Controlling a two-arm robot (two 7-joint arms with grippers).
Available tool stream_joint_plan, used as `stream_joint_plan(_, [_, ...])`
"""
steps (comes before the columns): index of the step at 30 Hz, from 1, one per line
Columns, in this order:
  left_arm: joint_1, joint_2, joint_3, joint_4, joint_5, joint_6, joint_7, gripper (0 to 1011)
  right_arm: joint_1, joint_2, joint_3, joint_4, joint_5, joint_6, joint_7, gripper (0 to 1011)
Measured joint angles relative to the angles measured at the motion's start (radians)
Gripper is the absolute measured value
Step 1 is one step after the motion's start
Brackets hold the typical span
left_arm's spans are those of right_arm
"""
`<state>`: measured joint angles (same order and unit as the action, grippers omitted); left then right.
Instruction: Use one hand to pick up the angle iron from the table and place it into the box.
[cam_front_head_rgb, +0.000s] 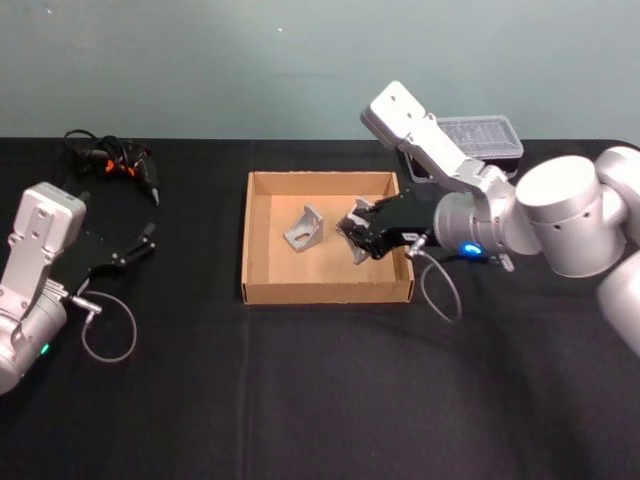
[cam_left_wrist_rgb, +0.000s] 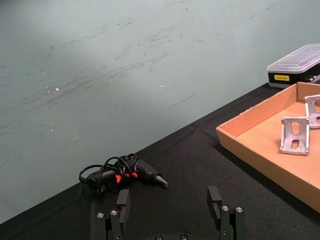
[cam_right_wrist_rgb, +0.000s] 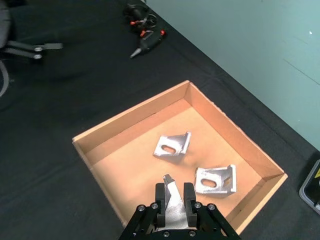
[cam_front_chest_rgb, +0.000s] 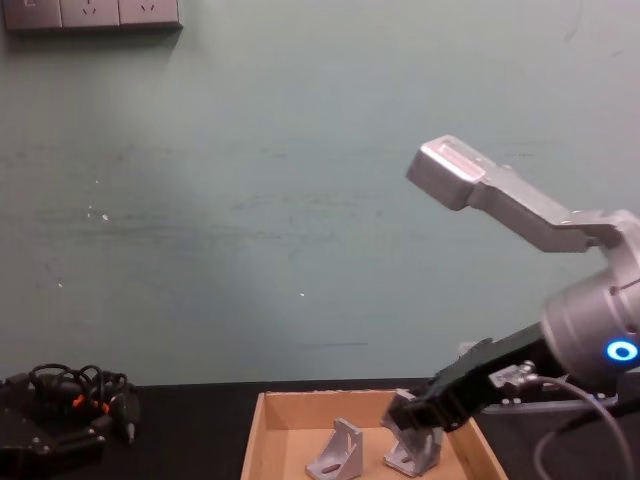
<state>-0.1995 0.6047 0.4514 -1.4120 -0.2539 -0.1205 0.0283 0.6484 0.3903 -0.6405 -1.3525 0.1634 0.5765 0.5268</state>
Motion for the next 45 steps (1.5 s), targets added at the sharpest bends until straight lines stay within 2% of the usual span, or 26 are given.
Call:
stream_joint_plan(1, [0.000,0.000,0.000,0.000,0.000,0.000,0.000,1011,0.000,0.000,0.000,0.000,0.000,0.000,0.000,226])
stream_joint_plan(2, [0.000,0.000,0.000,0.000,0.000,0.000,0.000,1011,0.009,-0.018,0.000,0.025,-0.006,-0.002,-0.006,226])
stream_joint_plan(8, [0.000,0.000,0.000,0.000,0.000,0.000,0.000,1011,0.031,-0.071,0.009,0.103,-0.025,-0.011,-0.035,226])
stream_joint_plan(14, [0.000,0.000,0.000,0.000,0.000,0.000,0.000,1011,0.034,-0.097,0.019,0.144,-0.041,-0.021,-0.052,226])
stream_joint_plan(23, [0.000,0.000,0.000,0.000,0.000,0.000,0.000,1011,0.040,-0.114,0.023,0.176,-0.063,-0.040,-0.050,226])
stream_joint_plan(30, [0.000,0.000,0.000,0.000,0.000,0.000,0.000,1011,0.055,-0.129,0.024,0.216,-0.081,-0.056,-0.027,226])
stream_joint_plan(45, [0.000,0.000,0.000,0.000,0.000,0.000,0.000,1011,0.066,-0.143,0.022,0.239,-0.098,-0.078,0.002,242])
